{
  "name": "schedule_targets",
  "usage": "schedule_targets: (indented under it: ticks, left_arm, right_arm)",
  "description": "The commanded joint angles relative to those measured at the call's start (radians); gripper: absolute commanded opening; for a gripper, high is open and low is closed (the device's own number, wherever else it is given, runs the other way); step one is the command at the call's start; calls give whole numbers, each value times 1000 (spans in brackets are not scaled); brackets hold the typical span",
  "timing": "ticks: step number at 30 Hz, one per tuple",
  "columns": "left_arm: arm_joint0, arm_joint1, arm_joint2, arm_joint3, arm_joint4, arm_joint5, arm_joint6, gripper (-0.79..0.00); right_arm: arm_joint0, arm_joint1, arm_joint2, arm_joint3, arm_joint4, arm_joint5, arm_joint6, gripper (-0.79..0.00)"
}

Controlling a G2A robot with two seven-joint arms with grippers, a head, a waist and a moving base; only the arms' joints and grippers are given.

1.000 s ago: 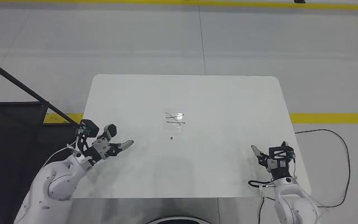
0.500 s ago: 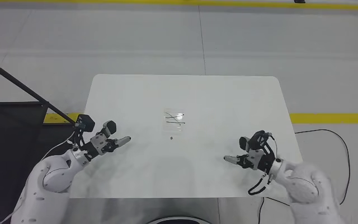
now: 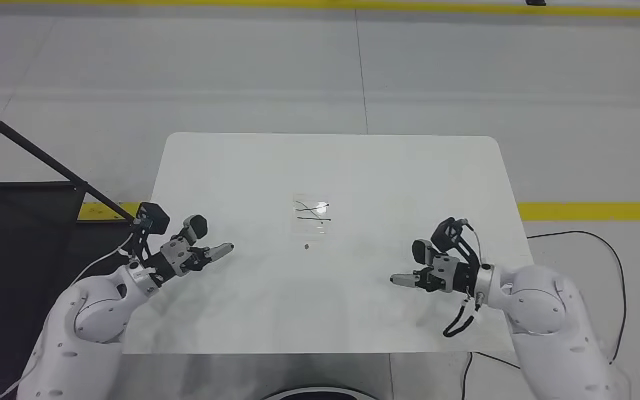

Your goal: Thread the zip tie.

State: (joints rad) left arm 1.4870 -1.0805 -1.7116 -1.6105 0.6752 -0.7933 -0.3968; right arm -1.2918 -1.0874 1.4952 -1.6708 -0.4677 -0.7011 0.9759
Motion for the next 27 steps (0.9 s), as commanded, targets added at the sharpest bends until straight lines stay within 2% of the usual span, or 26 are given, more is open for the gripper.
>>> schedule_targets:
  ticks: [1, 4, 7, 12, 15, 17, 19, 20, 27]
  left_arm:
    - [1, 0, 1, -1, 0, 4, 1, 0]
    - [-4, -1, 24, -16, -30, 38, -6, 0]
    - [-18, 2, 36, -13, -99, 15, -45, 0]
    - [-72, 15, 47, 37, -254, 12, -177, 0]
    - [-112, 21, 76, 78, -366, 22, -268, 0]
    - [-144, 23, 94, 110, -439, 63, -321, 0]
    - [-182, 25, 120, 144, -542, 152, -402, 0]
    - [-203, 27, 117, 149, -522, 195, -409, 0]
    - [-203, 27, 117, 149, -522, 195, -409, 0]
  right_arm:
    - [-1, 0, -3, -1, -3, 0, 1, 0]
    - [16, 0, -42, -4, 43, -6, 9, 0]
    - [80, -3, -85, 22, 138, 23, 21, 0]
    - [265, -12, -189, 138, 356, 105, 148, 0]
    - [411, -31, -278, 271, 516, 187, 229, 0]
    - [492, -44, -324, 363, 571, 215, 248, 0]
    - [492, -44, -324, 363, 571, 215, 248, 0]
    - [492, -44, -324, 363, 571, 215, 248, 0]
    - [492, -44, -324, 363, 571, 215, 248, 0]
